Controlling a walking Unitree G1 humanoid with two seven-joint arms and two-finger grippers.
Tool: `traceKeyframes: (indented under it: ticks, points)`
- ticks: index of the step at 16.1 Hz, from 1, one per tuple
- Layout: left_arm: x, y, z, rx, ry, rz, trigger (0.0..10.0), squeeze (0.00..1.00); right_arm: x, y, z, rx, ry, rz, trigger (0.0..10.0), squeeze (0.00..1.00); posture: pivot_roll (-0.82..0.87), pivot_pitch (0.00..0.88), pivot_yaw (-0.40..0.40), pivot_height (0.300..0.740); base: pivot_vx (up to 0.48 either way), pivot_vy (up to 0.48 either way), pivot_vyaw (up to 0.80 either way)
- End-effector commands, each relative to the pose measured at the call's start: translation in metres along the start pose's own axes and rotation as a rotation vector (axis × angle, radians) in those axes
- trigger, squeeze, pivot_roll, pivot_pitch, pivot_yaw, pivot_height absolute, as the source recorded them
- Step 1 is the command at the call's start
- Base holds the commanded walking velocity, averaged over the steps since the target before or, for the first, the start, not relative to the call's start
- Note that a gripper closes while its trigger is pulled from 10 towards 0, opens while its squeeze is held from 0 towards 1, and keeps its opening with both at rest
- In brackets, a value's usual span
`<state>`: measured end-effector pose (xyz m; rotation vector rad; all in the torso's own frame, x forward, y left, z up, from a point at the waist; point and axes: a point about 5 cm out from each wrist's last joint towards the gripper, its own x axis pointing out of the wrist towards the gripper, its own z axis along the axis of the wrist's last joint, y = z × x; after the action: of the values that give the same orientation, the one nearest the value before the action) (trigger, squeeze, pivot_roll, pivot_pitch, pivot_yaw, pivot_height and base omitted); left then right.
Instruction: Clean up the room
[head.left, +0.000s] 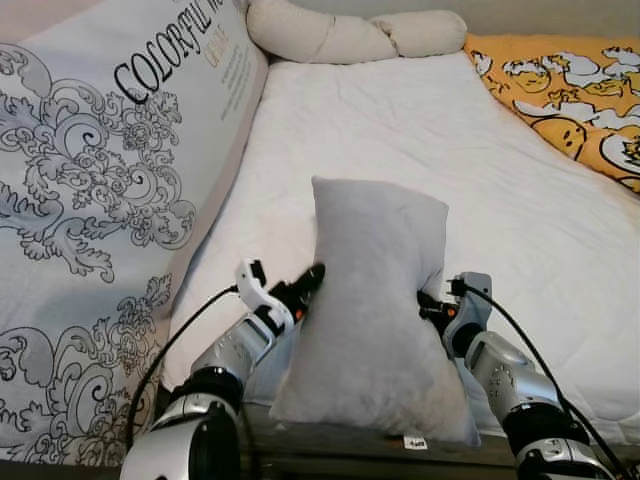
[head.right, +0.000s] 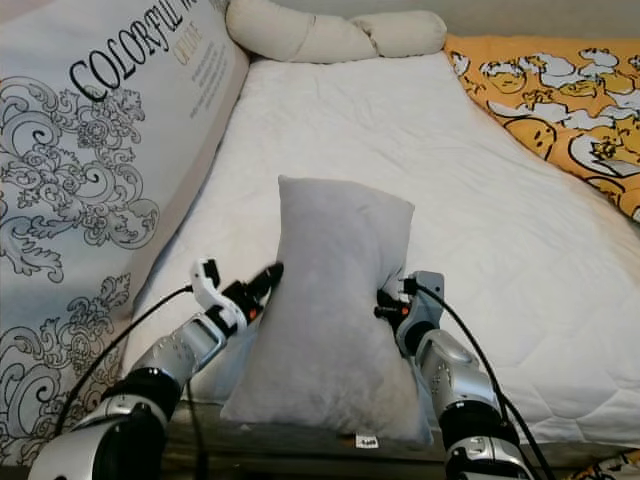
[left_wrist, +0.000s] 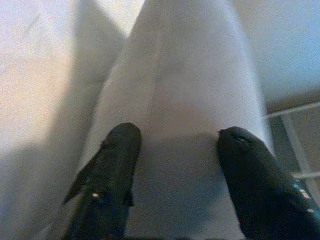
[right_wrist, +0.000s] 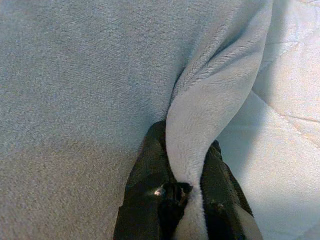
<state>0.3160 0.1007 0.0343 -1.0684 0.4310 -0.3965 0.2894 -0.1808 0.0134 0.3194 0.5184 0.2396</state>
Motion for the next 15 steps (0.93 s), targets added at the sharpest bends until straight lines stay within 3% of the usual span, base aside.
traceKeyframes:
  ticks: [1, 6, 7, 10, 11, 12, 13, 14, 15]
  points:
    - [0.004, -0.008, 0.001, -0.025, 0.007, -0.053, 10.0, 1.00, 0.001, 0.004, -0.018, 0.012, 0.082, 0.017, 0.0, 0.00, -0.06, 0.000, 0.088, 0.740, 0.000, 0.000, 0.00]
    - [0.011, -0.028, -0.022, 0.004, 0.166, -0.229, 10.0, 1.00, 0.002, 0.008, -0.017, 0.018, 0.074, 0.033, 0.0, 0.00, -0.07, 0.000, 0.089, 0.740, 0.000, 0.000, 0.00]
    - [0.011, -0.027, -0.027, 0.051, 0.205, -0.222, 10.0, 1.00, 0.003, 0.009, -0.017, 0.017, 0.075, 0.039, 0.0, 0.00, -0.06, 0.000, 0.085, 0.740, 0.000, 0.000, 0.00]
    - [0.008, -0.014, -0.041, 0.344, 0.358, -0.108, 10.0, 1.00, 0.005, 0.014, -0.016, 0.010, 0.077, 0.061, 0.0, 0.00, -0.06, 0.000, 0.086, 0.740, 0.000, 0.000, 0.00]
    - [0.007, -0.013, -0.042, 0.375, 0.373, -0.100, 10.0, 1.00, 0.006, 0.015, -0.015, 0.010, 0.076, 0.063, 0.0, 0.00, -0.06, 0.000, 0.088, 0.740, 0.000, 0.000, 0.00]
    - [0.006, -0.011, -0.041, 0.419, 0.383, -0.078, 10.0, 0.43, 0.008, 0.019, -0.014, 0.014, 0.067, 0.071, 0.0, 0.00, -0.05, 0.000, 0.095, 0.740, 0.000, 0.000, 0.00]
    - [0.006, -0.011, -0.040, 0.422, 0.380, -0.076, 10.0, 0.43, 0.009, 0.019, -0.013, 0.015, 0.065, 0.072, 0.0, 0.00, -0.05, 0.000, 0.095, 0.740, 0.000, 0.000, 0.00]
    - [0.007, -0.010, -0.038, 0.432, 0.366, -0.051, 6.7, 0.00, 0.009, 0.021, -0.015, 0.019, 0.067, 0.076, 0.0, 0.00, -0.04, 0.000, 0.087, 0.740, 0.000, 0.000, 0.00]
    - [0.007, -0.009, -0.037, 0.445, 0.364, -0.035, 2.5, 0.00, 0.008, 0.022, -0.018, 0.019, 0.075, 0.082, 0.0, 0.00, -0.03, 0.000, 0.077, 0.740, 0.000, 0.000, 0.00]
